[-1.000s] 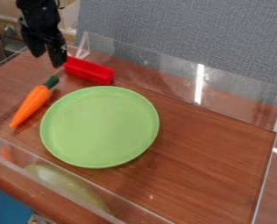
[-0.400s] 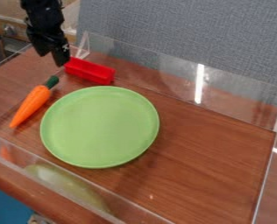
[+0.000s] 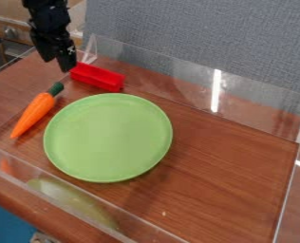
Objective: Put the carrot on the left side
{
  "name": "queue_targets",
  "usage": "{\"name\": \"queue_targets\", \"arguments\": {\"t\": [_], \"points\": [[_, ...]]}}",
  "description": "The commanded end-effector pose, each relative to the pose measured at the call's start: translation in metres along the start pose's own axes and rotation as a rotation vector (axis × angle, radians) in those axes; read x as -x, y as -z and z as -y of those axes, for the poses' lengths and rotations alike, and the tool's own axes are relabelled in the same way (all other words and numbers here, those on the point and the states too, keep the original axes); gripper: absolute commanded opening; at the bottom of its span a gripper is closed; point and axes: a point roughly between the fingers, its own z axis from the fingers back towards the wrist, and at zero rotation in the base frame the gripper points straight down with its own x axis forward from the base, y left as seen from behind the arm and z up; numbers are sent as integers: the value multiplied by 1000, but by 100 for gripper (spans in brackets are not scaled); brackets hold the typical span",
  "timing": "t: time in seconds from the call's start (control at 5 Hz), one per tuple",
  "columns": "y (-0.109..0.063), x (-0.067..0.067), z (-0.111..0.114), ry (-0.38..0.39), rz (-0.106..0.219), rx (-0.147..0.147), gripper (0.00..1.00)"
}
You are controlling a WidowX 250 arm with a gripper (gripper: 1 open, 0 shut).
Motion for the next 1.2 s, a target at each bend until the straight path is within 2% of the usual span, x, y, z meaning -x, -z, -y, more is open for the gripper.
{"name": "queue_targets", "arguments": {"t": [0.0,0.2,0.4,0.6,0.8,1.0], "points": [[-41,0,-10,-1,56,-53,0],[-40,8,-10,-44,62,-35,100],[-35,14,-6,-86,63,-24,100],[-47,11,2,-80,71,-32,100],[-57,8,11,-65,62,-27,100],[-59,5,17,-26,46,-24,100]]}}
